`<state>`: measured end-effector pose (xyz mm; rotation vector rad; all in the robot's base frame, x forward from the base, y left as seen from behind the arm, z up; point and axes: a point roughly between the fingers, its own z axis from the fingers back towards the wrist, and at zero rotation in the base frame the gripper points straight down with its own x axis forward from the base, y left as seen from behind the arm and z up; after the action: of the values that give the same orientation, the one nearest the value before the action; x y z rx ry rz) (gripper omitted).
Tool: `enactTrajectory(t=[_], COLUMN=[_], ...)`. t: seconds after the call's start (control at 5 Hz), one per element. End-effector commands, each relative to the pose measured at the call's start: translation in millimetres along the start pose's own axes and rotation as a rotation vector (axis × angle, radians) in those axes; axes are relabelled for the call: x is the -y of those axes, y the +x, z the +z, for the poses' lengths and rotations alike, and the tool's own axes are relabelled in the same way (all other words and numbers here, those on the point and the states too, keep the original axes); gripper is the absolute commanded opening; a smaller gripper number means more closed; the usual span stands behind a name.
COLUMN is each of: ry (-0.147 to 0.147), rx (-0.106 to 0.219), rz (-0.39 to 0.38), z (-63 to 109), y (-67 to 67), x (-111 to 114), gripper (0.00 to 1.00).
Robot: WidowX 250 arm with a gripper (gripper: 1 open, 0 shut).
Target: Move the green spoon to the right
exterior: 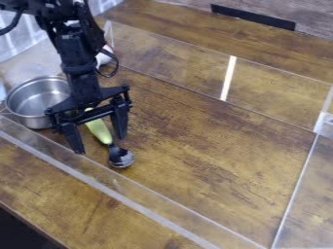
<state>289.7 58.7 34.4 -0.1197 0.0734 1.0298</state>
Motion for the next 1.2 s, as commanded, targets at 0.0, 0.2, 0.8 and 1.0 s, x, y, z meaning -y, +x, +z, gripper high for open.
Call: enactTrajectory(t=[0.0, 0.2, 0.8, 1.0], ry=[-0.034, -0.045, -0.061, -0.068], rx=[0.019, 0.018, 0.038, 0.05], rz=[-0.008, -0.031, -0.001, 0.015], z=[16.5, 24.9, 22.8, 39.2], y=[10.2, 13.3, 12.6, 11.9], x=[8, 18, 29, 27], gripper=[1.0, 1.0, 1.0, 1.0])
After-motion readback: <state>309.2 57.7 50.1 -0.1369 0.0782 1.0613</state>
